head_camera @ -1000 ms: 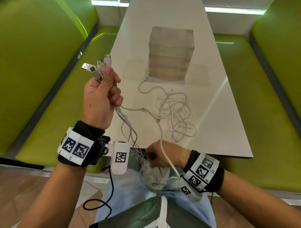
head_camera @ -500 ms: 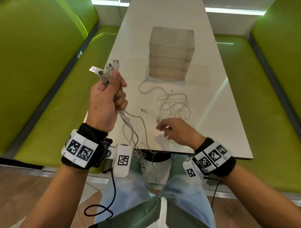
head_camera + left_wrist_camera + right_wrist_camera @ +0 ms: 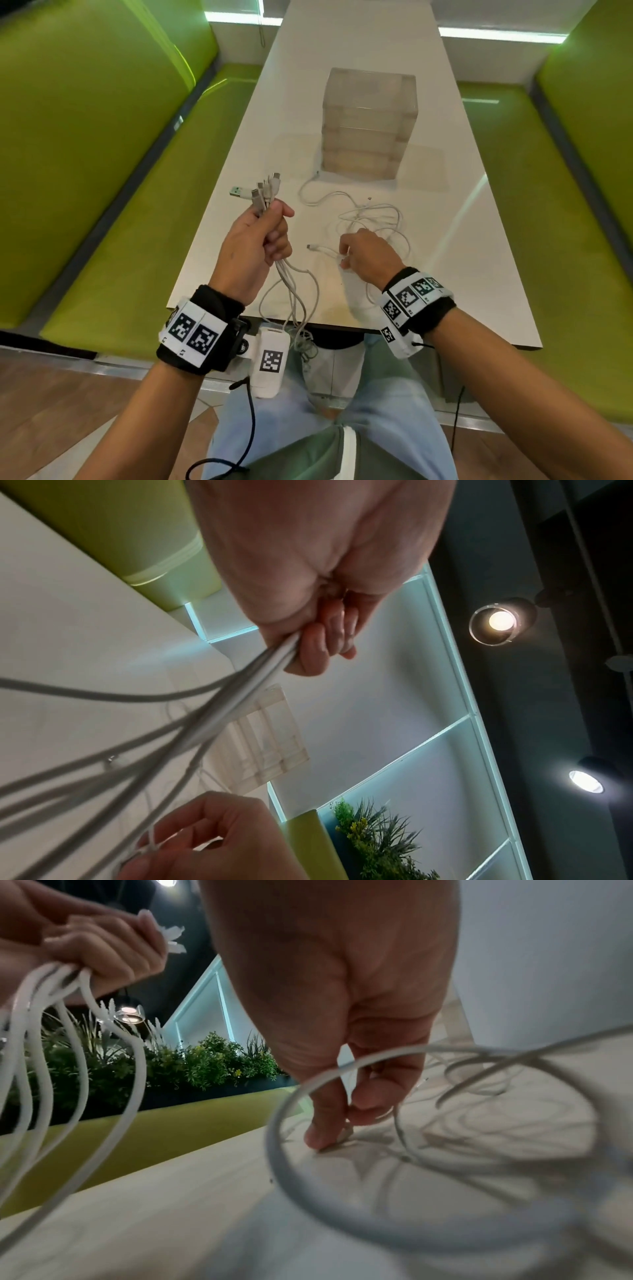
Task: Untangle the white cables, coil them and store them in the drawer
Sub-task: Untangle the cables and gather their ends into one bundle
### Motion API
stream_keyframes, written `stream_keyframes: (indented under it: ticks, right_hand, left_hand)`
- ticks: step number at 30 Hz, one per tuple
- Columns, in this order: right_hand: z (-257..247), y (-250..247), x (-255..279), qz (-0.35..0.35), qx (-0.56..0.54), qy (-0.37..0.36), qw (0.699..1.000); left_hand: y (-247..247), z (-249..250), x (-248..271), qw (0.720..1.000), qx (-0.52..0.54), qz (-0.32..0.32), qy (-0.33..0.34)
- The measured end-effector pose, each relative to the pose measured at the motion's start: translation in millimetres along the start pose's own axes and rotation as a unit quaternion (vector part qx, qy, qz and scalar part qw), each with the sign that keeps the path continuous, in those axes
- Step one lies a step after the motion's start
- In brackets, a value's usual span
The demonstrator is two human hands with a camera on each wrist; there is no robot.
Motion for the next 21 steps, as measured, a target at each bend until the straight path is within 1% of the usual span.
stream_keyframes:
  ticks: [6, 10, 12, 15, 18, 20, 21]
  right_hand:
    - [5, -2, 11, -0.005, -0.019, -0.024, 1.000]
    - [8, 0, 14, 0.014, -0.014, -0.044, 0.999]
    - [7, 1, 16, 0.013, 0.003, -0.066, 0.998]
    - [3, 3, 17, -0.007, 0.075, -0.101, 0.992]
    - [1, 0, 14, -0.018, 0.110, -0.092, 0.990]
    - [0, -8, 11, -0.020, 0.090, -0.077, 0.993]
    - [-2, -14, 11, -0.009, 0.064, -0.070, 0.995]
  left_hand:
    - [2, -23, -13, 0.999, 0.025, 0.008, -0.043]
    - [2, -32, -17, 0.998, 0.028, 0.018, -0.061]
    - [1, -35, -18, 0.997, 0.028, 0.019, -0.063]
    - [0, -38, -18, 0.997, 0.030, 0.023, -0.067]
    - [0, -39, -17, 0.997, 0.027, 0.025, -0.069]
    - [1, -38, -16, 0.997, 0.021, 0.022, -0.067]
    - [1, -38, -16, 0.998, 0.017, 0.020, -0.065]
Point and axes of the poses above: each hand's wrist, its own x-axis away from the middle knuckle, its own y-axis out of the palm, z = x × y, the point moved 1 cm from there along -x, towards the middle knuckle, and after that the axes turned 13 degrees about -x, right-handed, at the moved point
